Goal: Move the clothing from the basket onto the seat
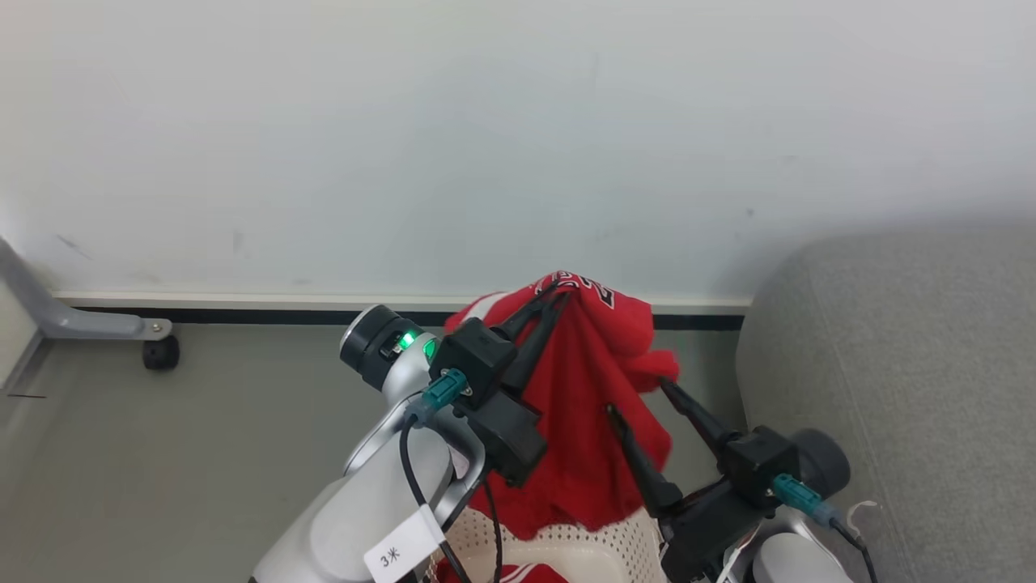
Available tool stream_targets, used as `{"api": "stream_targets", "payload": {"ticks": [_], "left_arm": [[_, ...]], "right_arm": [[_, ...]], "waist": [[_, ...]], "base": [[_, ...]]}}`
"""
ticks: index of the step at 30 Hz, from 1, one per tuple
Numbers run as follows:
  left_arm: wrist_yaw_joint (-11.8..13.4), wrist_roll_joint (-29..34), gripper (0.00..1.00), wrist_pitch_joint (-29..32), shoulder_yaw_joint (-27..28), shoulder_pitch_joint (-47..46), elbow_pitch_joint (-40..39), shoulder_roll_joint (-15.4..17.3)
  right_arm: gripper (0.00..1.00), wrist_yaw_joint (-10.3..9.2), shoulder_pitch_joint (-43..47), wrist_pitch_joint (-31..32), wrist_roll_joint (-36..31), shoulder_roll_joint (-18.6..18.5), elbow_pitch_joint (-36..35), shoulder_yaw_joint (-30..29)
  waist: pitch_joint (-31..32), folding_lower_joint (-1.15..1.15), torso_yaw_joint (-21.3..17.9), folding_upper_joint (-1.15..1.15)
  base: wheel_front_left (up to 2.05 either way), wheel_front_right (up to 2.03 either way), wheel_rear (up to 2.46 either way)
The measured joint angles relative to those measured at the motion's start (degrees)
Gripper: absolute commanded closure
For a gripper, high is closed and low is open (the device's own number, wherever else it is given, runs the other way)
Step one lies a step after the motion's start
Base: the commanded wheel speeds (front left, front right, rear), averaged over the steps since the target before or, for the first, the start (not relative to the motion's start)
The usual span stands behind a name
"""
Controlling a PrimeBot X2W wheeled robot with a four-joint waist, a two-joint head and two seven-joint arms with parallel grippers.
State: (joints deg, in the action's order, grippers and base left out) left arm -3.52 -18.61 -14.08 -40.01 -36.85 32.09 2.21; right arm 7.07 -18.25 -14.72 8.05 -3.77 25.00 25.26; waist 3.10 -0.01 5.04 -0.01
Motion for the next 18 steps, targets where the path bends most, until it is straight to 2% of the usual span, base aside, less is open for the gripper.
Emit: {"api": "stream_targets", "payload": {"ticks": [10,11,12,13,14,18], "left_arm": [[0.1,0.0,1.0,1.5,-0.6,1.9,-6.0,0.2],[0.1,0.0,1.0,1.6,-0.6,2.0,-6.6,0.2],[0.1,0.0,1.0,1.9,-0.6,2.2,-7.1,0.3],[0.3,0.0,1.0,2.0,-0.6,2.3,-7.5,0.4],[0.5,0.0,1.0,2.0,-0.6,2.5,-8.0,0.5],[1.3,0.0,1.0,2.4,0.1,4.2,-9.3,2.0]], "right_arm": [[0.0,0.01,-4.2,0.0,2.3,0.1,4.8,6.7],[0.43,0.01,-4.4,0.0,2.7,0.1,5.1,7.2],[0.57,0.01,-4.7,0.0,2.9,0.1,5.3,7.5],[0.84,0.01,-4.9,0.0,3.2,0.1,5.4,7.9],[1.0,0.01,-5.1,0.0,3.3,0.1,5.6,8.2],[1.0,0.03,-6.2,0.0,4.2,0.0,6.2,8.7]], "waist": [[1.8,0.01,2.3,0.01],[1.8,0.01,2.3,0.01],[1.8,0.01,2.4,0.01],[1.8,0.01,2.3,0.01],[1.7,0.01,2.3,0.01],[1.6,0.01,1.6,0.01]], "base": [[0.0,0.0,0.0],[0.0,0.0,0.0],[0.0,0.0,0.0],[0.0,0.0,0.0],[0.0,0.0,0.0],[0.0,0.0,0.0]]}}
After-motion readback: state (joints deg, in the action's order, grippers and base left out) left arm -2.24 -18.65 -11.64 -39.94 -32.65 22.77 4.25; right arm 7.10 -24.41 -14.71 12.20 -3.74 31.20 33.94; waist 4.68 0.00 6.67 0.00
